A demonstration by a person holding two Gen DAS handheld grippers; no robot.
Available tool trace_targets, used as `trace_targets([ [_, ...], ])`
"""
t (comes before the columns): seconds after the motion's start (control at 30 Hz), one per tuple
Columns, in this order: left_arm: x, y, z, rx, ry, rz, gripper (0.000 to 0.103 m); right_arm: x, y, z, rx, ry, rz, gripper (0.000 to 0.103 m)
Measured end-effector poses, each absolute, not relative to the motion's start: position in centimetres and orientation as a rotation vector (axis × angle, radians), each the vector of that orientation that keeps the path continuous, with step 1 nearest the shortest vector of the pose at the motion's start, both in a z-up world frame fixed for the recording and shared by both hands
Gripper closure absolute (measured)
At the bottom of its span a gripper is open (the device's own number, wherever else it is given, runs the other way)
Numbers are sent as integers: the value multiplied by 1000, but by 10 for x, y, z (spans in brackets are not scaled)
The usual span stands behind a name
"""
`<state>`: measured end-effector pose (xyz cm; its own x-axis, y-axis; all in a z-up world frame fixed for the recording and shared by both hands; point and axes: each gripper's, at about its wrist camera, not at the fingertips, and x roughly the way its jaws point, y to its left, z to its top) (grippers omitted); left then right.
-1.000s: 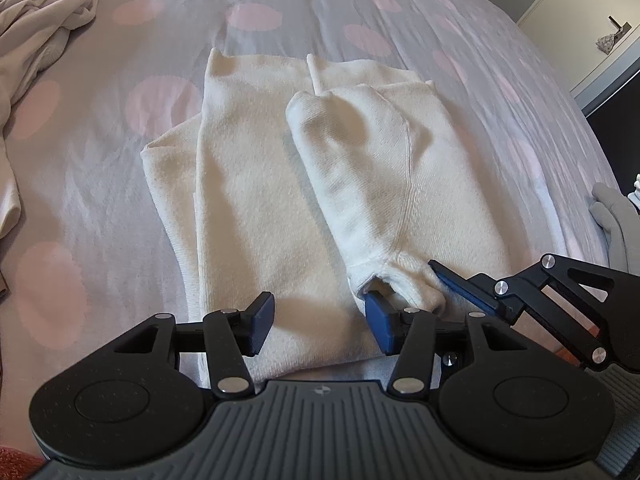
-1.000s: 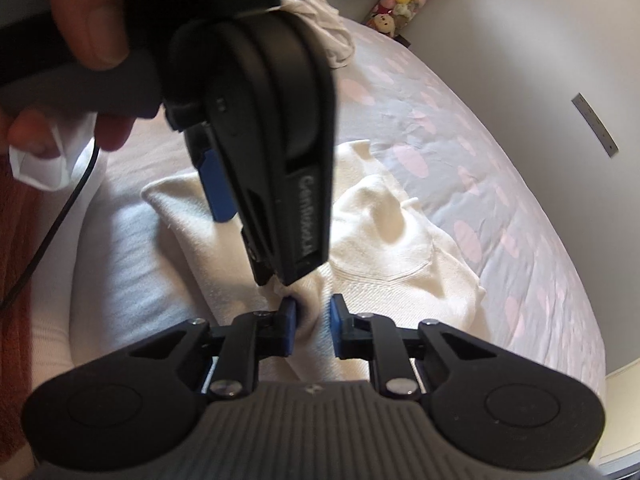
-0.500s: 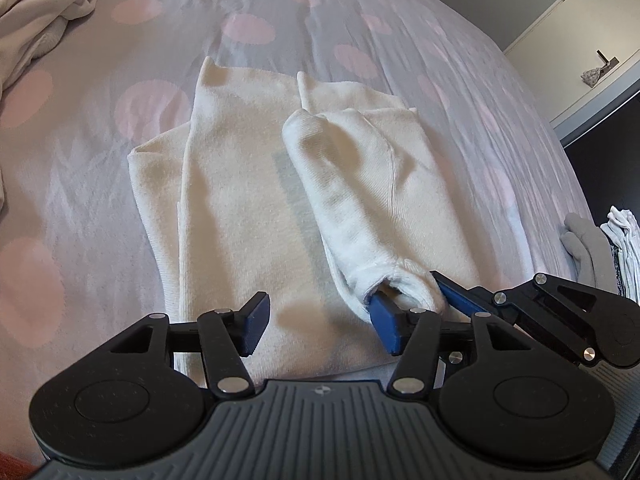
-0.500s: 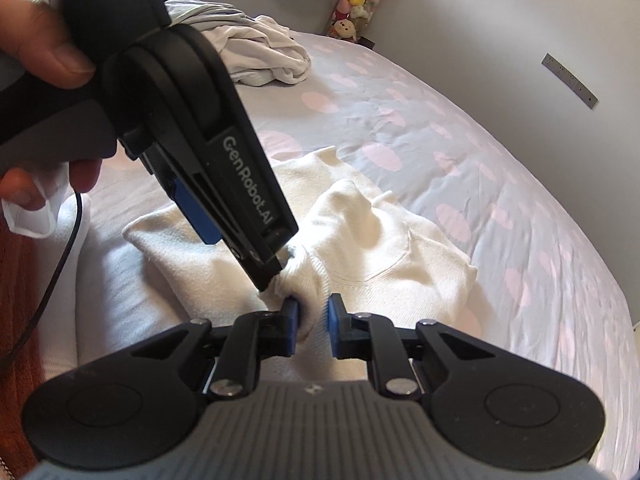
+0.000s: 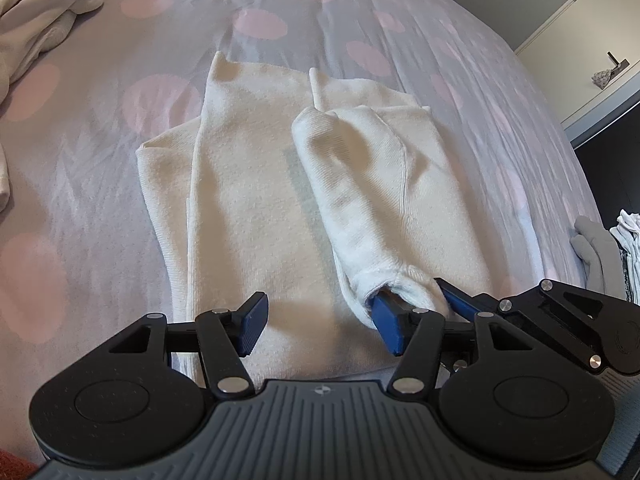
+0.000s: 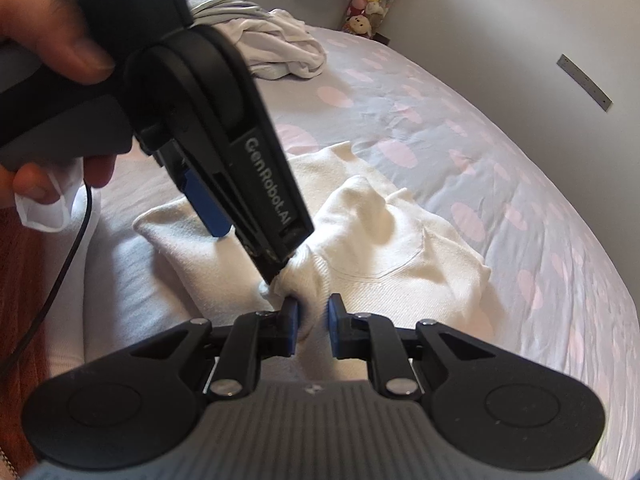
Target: Fold clothes
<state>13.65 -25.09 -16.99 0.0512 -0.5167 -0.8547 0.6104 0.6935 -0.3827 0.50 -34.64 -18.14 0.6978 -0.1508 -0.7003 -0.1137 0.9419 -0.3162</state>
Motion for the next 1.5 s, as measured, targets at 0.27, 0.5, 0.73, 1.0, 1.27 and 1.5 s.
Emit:
trace_targets([
  [0.27, 144, -248, -164, 72, 1274, -870, 47, 11, -356, -182, -292, 868, 20, 85],
  [0.5, 167, -241, -152, 29, 1273, -843, 47, 17, -355, -177, -338, 966, 116, 75],
  [0.73, 197, -239, -141, 102, 1228, -782, 47, 19, -366, -144, -331, 1051, 165, 70],
  [1.0, 217, -224, -149, 138, 1141, -687, 47, 64, -377, -125, -213, 1065, 65, 63],
  [1.27, 224, -216, -169, 142, 1169, -684, 47, 131, -363, -147, -144, 1108, 18, 63],
  [1.5, 233, -206, -176, 63, 1195, -690, 47, 174, -364, -147, -269, 1129, 85, 63],
])
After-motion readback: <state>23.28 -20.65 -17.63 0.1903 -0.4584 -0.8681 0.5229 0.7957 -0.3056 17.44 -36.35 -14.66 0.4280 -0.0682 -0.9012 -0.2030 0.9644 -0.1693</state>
